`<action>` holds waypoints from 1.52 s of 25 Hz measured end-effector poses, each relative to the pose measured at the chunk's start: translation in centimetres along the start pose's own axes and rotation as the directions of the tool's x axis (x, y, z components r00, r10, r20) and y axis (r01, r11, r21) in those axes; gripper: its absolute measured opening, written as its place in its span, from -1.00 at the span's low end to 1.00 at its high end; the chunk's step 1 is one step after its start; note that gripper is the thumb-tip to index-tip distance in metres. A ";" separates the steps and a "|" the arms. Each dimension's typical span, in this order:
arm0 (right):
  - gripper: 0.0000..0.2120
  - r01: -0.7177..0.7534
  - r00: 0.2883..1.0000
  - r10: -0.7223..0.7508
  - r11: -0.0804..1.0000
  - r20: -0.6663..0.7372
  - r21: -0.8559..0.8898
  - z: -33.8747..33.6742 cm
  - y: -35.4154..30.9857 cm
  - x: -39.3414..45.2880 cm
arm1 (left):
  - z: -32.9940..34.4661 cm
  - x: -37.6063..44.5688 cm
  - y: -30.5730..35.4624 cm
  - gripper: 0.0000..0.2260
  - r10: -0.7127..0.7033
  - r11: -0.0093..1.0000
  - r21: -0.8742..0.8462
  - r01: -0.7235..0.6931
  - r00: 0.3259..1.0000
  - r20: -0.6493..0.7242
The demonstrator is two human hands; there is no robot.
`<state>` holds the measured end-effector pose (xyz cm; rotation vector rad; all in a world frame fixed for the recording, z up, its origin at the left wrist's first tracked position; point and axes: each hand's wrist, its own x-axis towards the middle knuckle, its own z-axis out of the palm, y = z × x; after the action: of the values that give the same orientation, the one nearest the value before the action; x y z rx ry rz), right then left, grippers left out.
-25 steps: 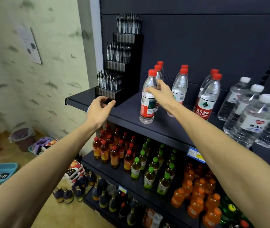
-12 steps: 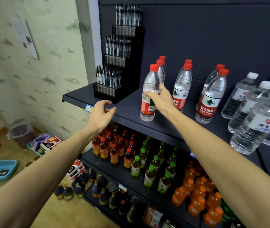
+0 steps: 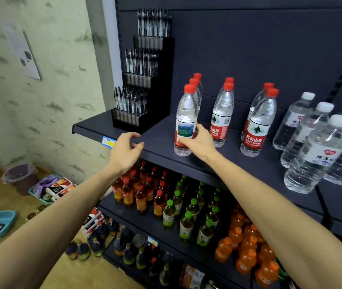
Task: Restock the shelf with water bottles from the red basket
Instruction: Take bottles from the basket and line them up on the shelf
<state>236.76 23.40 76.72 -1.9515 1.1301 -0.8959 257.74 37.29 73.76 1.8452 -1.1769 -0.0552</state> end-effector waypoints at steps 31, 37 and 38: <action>-0.08 -0.273 0.923 0.142 0.898 -0.358 -0.346 5.1 -0.9 -0.4 | -2.1 -1.3 -1.5 -0.70 -0.032 0.999 0.023 0.032 0.999 -0.010; 0.00 -0.269 0.919 0.054 0.810 -0.391 -0.521 4.8 -1.4 -0.1 | -2.1 -1.8 -1.7 -0.70 -0.036 0.999 0.037 0.037 0.999 -0.005; 0.03 -0.265 0.922 0.053 0.809 -0.384 -0.525 4.7 -1.4 -0.2 | -2.1 -1.9 -1.9 -0.69 -0.040 0.998 0.041 0.040 0.999 -0.003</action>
<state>241.16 25.12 75.39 -2.1531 1.9340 -0.9048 259.07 40.35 72.85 1.9041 -1.1473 -0.0519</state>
